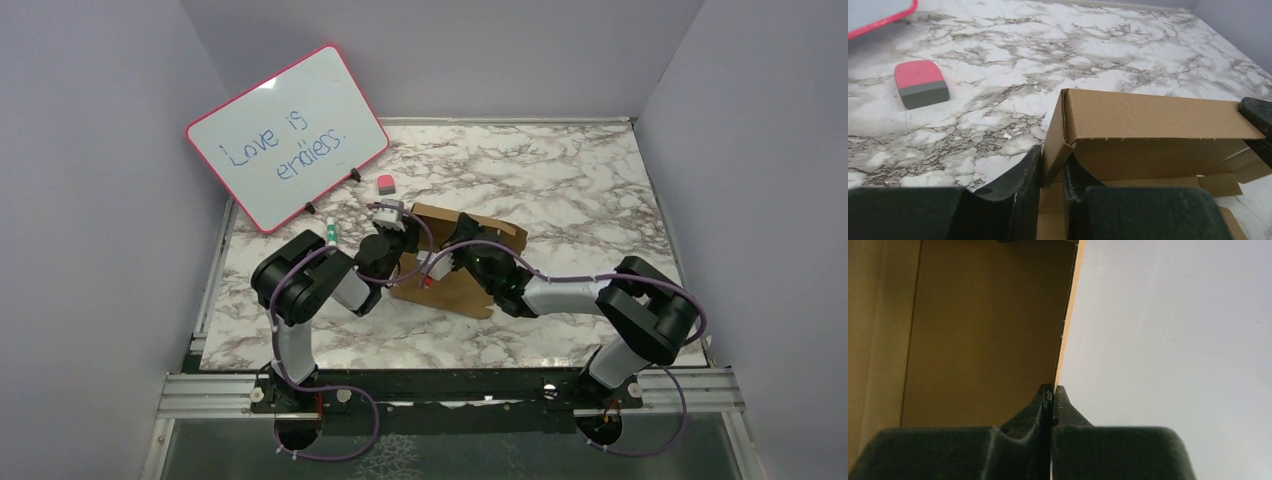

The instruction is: Fold the paper box

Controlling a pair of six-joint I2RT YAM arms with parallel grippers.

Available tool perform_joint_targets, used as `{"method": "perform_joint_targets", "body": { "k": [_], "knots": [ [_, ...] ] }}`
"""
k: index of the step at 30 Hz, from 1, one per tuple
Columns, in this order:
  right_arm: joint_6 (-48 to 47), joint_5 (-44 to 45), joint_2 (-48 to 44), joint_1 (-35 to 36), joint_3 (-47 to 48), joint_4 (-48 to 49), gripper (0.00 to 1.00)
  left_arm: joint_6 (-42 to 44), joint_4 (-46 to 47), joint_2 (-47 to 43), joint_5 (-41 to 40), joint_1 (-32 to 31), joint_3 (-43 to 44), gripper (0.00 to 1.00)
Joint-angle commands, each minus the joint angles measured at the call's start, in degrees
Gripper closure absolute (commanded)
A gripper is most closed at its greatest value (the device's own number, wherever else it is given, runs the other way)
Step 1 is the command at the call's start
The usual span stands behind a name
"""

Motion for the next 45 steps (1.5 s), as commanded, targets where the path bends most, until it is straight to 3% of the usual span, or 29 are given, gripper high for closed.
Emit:
{"method": "perform_joint_targets", "body": {
  "k": [1, 13, 29, 32, 37, 45],
  "knots": [
    [2.1, -1.3, 1.3, 2.6, -0.7, -9.6, 0.97, -0.8, 4.1, 2.4, -15.0, -1.7, 0.5, 0.83],
    [4.6, -2.0, 1.4, 3.5, 0.2, -11.9, 0.97, -3.3, 4.2, 3.8, -30.9, -6.7, 1.4, 0.83],
    [7.2, -2.4, 1.2, 3.5, 1.6, -15.5, 0.97, -3.8, -2.7, 2.3, -21.5, -6.6, 0.7, 0.71],
    [7.4, -2.7, 1.2, 3.5, 1.6, -15.5, 0.97, -4.7, -3.6, 2.2, -21.9, -6.1, 0.9, 0.73],
    [7.9, -3.1, 1.3, 3.5, 1.5, -15.7, 0.97, -7.7, -4.8, 2.2, -26.2, -5.7, 1.5, 0.86],
    [9.6, -4.0, 1.0, 3.5, 1.4, -17.3, 0.97, -12.4, -7.9, 2.8, -32.7, -5.9, 4.5, 0.91]
  ]
}}
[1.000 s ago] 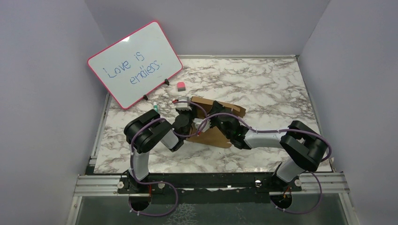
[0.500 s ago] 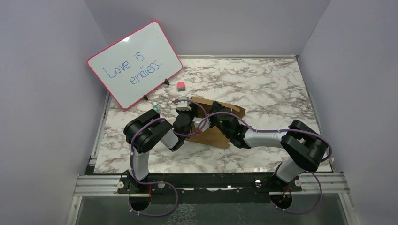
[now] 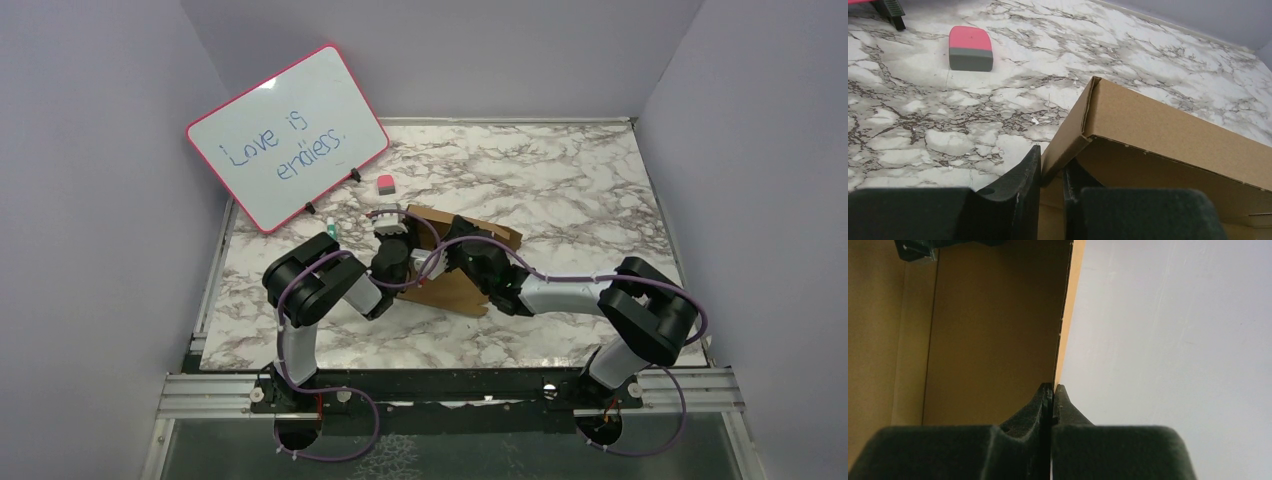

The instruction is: Fold the paper box

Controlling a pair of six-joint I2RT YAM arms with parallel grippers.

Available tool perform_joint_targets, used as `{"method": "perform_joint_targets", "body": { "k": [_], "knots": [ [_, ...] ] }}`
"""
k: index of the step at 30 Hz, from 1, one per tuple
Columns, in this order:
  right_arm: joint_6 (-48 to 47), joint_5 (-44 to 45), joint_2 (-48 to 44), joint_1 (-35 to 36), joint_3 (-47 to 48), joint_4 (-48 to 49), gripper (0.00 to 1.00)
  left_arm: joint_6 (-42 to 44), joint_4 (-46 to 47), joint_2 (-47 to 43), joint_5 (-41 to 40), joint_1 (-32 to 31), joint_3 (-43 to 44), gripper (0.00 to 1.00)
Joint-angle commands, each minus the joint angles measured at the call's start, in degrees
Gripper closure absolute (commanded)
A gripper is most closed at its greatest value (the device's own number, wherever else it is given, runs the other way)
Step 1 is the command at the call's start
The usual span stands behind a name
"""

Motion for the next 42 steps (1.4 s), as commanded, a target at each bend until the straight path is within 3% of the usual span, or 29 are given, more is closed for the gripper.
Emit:
{"method": "perform_joint_targets", "body": {
  "k": [1, 19, 25, 32, 42],
  "knots": [
    [4.3, -5.1, 1.2, 1.4, -1.4, -12.3, 0.97, -4.4, -5.0, 0.7, -9.1, 0.9, 3.2, 0.91],
    [6.0, -5.9, 2.5, 2.4, -0.4, -13.8, 0.97, -7.2, -16.5, 1.2, -24.1, -3.7, 9.1, 1.0],
    [5.8, -5.0, 2.2, 2.4, 0.1, -13.9, 0.96, -4.7, -16.2, -0.6, -19.4, -4.1, 7.0, 1.0],
    [6.1, -4.1, 2.7, 2.3, 1.3, -13.5, 0.96, -1.8, -15.7, -4.8, -11.7, -4.1, 4.8, 0.86],
    [6.3, -4.0, 3.2, 2.4, 1.2, -12.2, 0.96, -1.1, -13.5, -7.1, -8.2, -4.1, 1.2, 0.71]
  ]
}}
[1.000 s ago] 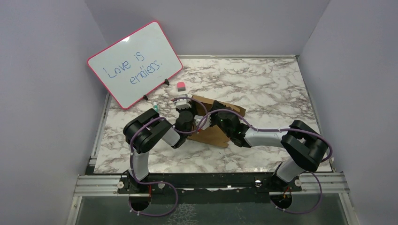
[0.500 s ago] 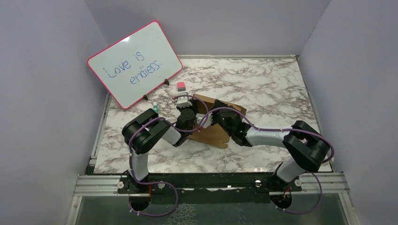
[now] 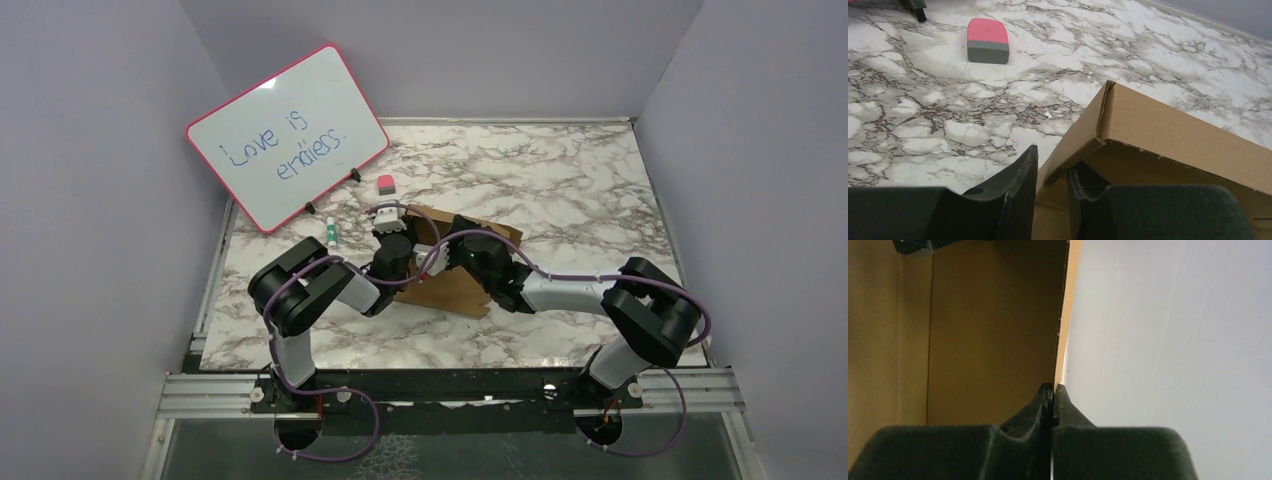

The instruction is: Fold the paper box

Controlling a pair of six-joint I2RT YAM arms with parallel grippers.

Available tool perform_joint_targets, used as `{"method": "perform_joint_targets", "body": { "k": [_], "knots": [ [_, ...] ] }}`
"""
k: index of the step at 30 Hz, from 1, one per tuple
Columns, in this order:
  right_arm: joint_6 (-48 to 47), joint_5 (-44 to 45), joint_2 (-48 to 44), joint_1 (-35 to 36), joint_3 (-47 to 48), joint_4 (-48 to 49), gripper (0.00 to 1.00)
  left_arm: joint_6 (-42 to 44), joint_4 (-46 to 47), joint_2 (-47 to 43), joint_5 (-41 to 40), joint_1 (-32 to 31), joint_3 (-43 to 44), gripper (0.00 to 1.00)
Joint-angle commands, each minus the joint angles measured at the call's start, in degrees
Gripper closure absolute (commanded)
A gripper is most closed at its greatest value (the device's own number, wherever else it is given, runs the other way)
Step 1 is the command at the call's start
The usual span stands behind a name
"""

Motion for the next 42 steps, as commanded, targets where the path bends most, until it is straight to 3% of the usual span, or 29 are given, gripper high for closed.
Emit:
{"method": "perform_joint_targets", "body": {
  "k": [1, 17, 30, 36, 42],
  "knots": [
    [2.1, -1.6, 3.9, 3.6, 0.4, -10.0, 0.96, 0.9, -1.7, -2.4, -4.9, -3.1, -0.9, 0.69],
    [2.1, -1.7, 5.1, 3.6, 0.4, -8.6, 0.96, 1.1, -0.5, -7.5, -2.3, -2.4, -8.7, 0.56],
    [2.9, -2.5, 6.3, 3.6, 1.2, -7.7, 0.95, -1.3, 1.7, -18.9, 9.6, 4.2, -23.0, 0.52],
    [3.3, -2.7, 6.4, 3.6, 1.3, -7.6, 0.95, -0.8, 4.3, -17.2, 18.3, 5.6, -21.2, 0.52],
    [3.4, -2.6, 6.4, 3.6, 1.0, -7.5, 0.95, -0.5, 11.0, -10.8, 21.3, 5.8, -16.8, 0.51]
  ]
}}
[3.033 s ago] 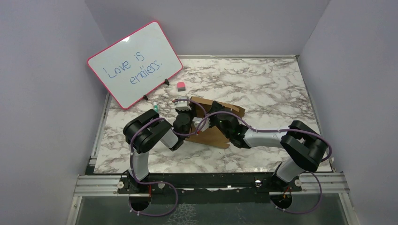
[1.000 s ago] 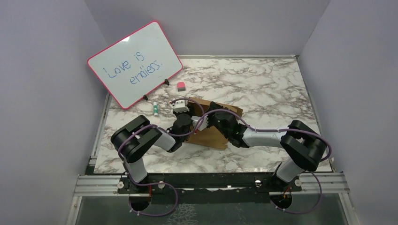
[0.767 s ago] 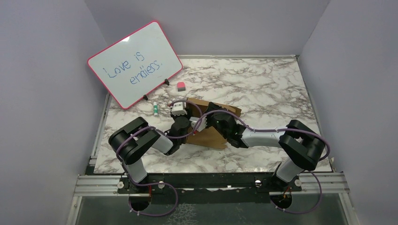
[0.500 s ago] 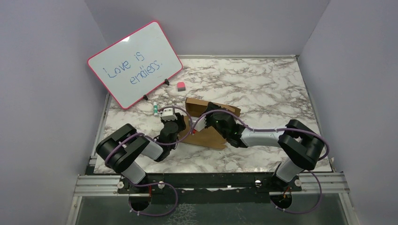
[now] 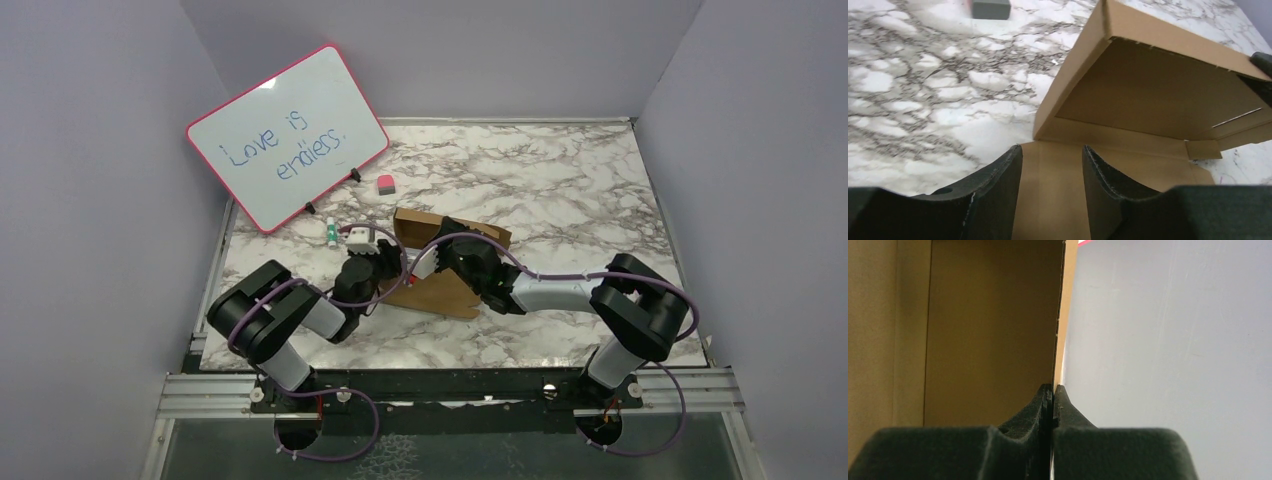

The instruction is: Fold the paper box

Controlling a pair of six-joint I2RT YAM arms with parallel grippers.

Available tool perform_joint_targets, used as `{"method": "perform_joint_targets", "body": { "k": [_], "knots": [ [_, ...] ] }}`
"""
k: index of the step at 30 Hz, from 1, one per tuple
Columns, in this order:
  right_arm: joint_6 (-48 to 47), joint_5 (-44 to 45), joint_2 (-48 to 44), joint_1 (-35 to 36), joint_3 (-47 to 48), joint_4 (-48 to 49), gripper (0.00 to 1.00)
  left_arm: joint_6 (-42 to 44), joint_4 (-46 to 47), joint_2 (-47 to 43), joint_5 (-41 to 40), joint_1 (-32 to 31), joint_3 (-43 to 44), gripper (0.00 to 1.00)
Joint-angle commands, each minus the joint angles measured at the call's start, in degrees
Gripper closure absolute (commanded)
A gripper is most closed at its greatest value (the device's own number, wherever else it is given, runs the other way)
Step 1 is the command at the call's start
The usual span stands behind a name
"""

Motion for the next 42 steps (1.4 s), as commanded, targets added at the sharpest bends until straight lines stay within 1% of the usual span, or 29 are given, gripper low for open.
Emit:
{"method": "perform_joint_targets", "body": {
  "k": [1, 3, 8, 12, 15, 22, 27, 35, 40, 42],
  "knots": [
    [3.4, -3.9, 3.2, 0.7, -1.6, -8.9, 0.95, 0.3, 7.1, 5.6, 4.8, 0.2, 4.5, 0.51],
    [3.5, -4.1, 3.1, 0.7, -1.6, -8.9, 0.95, 0.3, 8.7, 9.0, 3.7, 0.3, 6.0, 0.51],
    [3.7, -4.4, 2.6, 0.7, -1.9, -9.0, 0.95, -0.9, 19.8, 17.3, 0.5, 0.9, 5.8, 0.51],
    [3.8, -4.5, 2.5, 0.7, -2.0, -9.1, 0.95, -1.0, 25.8, 21.8, -1.2, 1.4, 6.0, 0.56],
    [3.9, -4.5, 2.3, 0.7, -2.1, -9.0, 0.95, -0.3, 27.2, 22.7, -1.7, 1.5, 6.4, 0.59],
    [3.8, -4.1, 2.6, 0.7, -2.2, -8.7, 0.95, 2.8, 27.4, 23.0, -1.3, 1.4, 7.9, 0.59],
    [4.0, -4.3, 2.8, 0.7, -2.2, -8.6, 0.95, 4.3, 27.8, 23.3, -3.0, 1.4, 8.4, 0.59],
    [3.9, -5.3, 1.9, 0.9, -2.6, -9.7, 0.95, 6.3, 28.8, 23.8, -2.9, 1.4, 10.0, 0.64],
    [4.3, -5.1, 2.1, 1.2, -2.4, -10.4, 0.95, 6.3, 29.0, 23.5, -2.7, 1.3, 10.4, 0.65],
    [4.7, -5.3, 2.0, 1.5, -2.5, -10.8, 0.95, 6.3, 28.8, 23.3, -2.8, 1.3, 10.6, 0.68]
  ]
}}
